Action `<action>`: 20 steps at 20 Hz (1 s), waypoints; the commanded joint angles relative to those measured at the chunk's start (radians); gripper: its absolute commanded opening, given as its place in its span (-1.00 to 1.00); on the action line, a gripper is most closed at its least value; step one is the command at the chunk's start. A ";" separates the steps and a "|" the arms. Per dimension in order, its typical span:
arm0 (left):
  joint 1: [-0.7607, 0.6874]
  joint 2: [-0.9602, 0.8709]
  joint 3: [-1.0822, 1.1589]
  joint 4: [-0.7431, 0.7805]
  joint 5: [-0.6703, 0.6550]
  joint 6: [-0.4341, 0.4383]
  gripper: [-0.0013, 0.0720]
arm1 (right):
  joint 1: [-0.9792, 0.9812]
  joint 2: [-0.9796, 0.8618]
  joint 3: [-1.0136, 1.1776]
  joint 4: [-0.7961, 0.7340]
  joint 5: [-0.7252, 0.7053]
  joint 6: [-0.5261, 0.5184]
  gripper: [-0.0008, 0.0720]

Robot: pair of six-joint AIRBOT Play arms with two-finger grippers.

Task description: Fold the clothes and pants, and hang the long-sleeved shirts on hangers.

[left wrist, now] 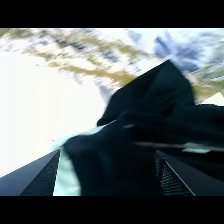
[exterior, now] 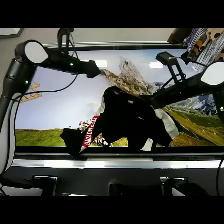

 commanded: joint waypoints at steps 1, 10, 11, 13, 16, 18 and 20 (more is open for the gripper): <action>0.052 -0.010 -0.003 0.083 -0.089 0.060 0.85 | 0.001 0.000 0.001 0.012 -0.018 -0.058 -0.87; 0.070 -0.108 -0.210 -0.105 0.036 0.892 0.88 | 0.001 -0.051 0.001 0.014 -0.029 -0.121 -0.87; 0.079 -0.108 -0.229 -0.150 0.045 0.933 0.88 | 0.001 -0.058 0.001 0.014 -0.029 -0.125 -0.87; 0.090 -0.114 -0.251 -0.220 0.052 0.997 0.88 | 0.001 -0.060 0.001 0.012 -0.029 -0.129 -0.87; 0.090 -0.146 -0.252 -0.311 0.051 1.099 0.88 | 0.001 -0.060 0.001 0.013 -0.023 -0.128 -0.87; 0.085 -0.166 -0.251 -0.374 0.050 1.146 0.88 | 0.001 -0.060 0.001 0.013 -0.023 -0.128 -0.87; 0.079 -0.176 -0.251 -0.385 0.051 1.151 0.87 | 0.001 -0.060 0.001 0.014 -0.024 -0.127 -0.87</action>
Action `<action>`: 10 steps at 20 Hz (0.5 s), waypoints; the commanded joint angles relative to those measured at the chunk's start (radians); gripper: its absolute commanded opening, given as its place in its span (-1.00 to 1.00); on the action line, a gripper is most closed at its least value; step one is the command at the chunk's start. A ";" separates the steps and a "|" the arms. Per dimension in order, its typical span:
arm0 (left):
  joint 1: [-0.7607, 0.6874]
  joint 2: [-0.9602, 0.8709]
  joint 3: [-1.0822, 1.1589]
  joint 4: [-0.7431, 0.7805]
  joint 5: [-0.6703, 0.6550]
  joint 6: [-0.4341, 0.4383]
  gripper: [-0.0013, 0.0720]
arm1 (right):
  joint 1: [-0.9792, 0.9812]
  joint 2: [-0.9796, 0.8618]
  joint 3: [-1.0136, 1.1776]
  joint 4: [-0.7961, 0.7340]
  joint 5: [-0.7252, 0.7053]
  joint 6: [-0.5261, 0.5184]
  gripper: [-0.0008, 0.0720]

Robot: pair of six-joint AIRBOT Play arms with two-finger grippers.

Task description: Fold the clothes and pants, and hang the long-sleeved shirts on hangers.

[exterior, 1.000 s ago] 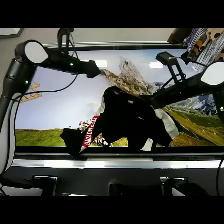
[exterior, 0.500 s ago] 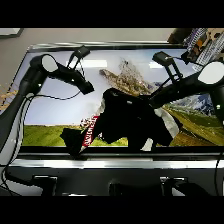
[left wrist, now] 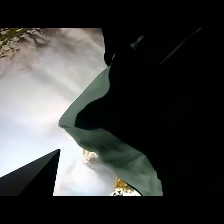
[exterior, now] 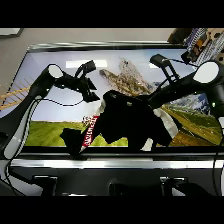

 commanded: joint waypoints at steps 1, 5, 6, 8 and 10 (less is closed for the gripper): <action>-0.006 -0.024 -0.004 -0.085 0.007 0.075 0.88 | 0.001 -0.001 0.001 0.003 0.002 -0.001 -0.87; -0.016 -0.036 -0.004 -0.120 0.042 0.084 0.86 | 0.001 -0.001 0.001 0.011 0.004 0.006 -0.87; -0.021 -0.039 -0.004 -0.121 0.045 0.084 0.85 | 0.001 -0.001 0.001 0.011 0.006 0.006 -0.87; -0.033 -0.050 -0.004 -0.146 0.046 0.084 0.84 | 0.001 -0.001 0.001 0.011 0.006 0.006 -0.87; -0.051 -0.062 -0.004 -0.164 0.082 0.084 0.64 | 0.001 -0.001 0.001 0.011 0.006 0.006 -0.87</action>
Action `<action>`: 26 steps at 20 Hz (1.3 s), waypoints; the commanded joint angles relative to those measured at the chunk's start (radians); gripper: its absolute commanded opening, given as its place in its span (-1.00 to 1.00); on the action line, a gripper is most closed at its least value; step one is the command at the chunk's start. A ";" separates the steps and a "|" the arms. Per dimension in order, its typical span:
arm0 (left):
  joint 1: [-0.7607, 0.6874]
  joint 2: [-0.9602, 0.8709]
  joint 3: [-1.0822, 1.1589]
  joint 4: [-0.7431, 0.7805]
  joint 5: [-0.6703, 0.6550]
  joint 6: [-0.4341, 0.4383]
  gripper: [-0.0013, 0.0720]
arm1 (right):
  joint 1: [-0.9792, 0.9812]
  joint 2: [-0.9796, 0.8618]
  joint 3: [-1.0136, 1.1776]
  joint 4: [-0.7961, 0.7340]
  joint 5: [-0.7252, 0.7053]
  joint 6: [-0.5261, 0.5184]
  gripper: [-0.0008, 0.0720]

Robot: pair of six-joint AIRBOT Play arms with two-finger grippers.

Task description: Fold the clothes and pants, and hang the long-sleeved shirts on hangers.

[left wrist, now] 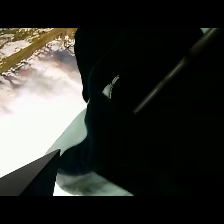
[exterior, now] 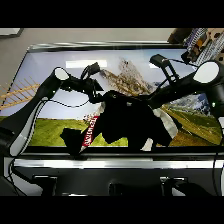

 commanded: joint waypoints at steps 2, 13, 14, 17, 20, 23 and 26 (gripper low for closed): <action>-0.031 -0.020 0.000 -0.034 0.060 0.005 0.39 | 0.001 -0.001 0.001 0.003 0.004 0.002 -0.87; -0.055 -0.033 0.056 -0.034 0.064 0.004 0.21 | 0.001 -0.001 0.001 0.002 0.026 0.002 -0.87; -0.055 -0.033 0.071 -0.034 0.056 0.004 0.20 | 0.001 -0.001 0.001 0.002 0.025 0.002 -0.87; -0.055 -0.033 0.095 -0.034 0.013 0.005 -0.14 | 0.001 -0.001 0.001 0.002 0.015 0.002 -0.87; -0.055 -0.033 0.095 -0.035 -0.012 0.004 -0.16 | 0.001 -0.001 0.001 0.002 0.012 0.002 -0.87; -0.063 -0.033 0.095 -0.035 -0.015 0.004 -0.60 | 0.001 -0.001 0.001 0.003 0.012 0.002 -0.87; -0.073 -0.033 0.095 -0.038 -0.023 0.004 -0.89 | 0.001 -0.001 0.001 0.003 0.011 0.002 -0.87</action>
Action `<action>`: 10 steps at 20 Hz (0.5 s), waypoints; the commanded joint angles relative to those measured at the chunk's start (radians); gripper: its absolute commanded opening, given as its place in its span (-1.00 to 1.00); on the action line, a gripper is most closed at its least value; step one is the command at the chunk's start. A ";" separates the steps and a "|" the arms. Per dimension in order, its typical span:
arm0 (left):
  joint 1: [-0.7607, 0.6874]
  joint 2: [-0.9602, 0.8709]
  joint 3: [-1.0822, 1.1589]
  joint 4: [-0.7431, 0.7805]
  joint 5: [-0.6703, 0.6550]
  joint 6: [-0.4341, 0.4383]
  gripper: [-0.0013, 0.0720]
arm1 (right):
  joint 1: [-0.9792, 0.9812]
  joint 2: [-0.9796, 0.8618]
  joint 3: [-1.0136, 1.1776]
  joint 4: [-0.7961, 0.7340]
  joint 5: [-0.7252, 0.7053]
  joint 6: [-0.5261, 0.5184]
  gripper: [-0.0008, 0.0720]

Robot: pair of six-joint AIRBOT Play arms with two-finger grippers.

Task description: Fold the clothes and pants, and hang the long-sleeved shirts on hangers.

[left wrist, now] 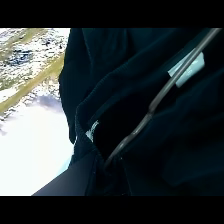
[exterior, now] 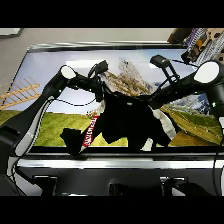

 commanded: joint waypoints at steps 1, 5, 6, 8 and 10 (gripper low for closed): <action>-0.007 0.000 0.002 -0.010 -0.017 -0.004 -0.89 | 0.001 -0.001 0.001 0.004 -0.001 0.001 -0.87; 0.000 0.005 0.003 -0.010 -0.020 -0.005 -0.90 | 0.001 -0.001 0.001 0.003 -0.001 0.001 -0.86; 0.004 0.010 0.004 -0.010 -0.020 -0.008 -0.90 | 0.001 0.000 0.001 0.002 -0.001 0.000 -0.86; 0.013 0.027 0.004 -0.009 -0.019 -0.008 -0.90 | 0.001 0.004 0.001 -0.017 0.009 0.002 -0.43; 0.028 0.052 0.004 -0.009 -0.020 -0.019 -0.90 | 0.001 0.026 0.005 -0.073 0.018 0.038 0.22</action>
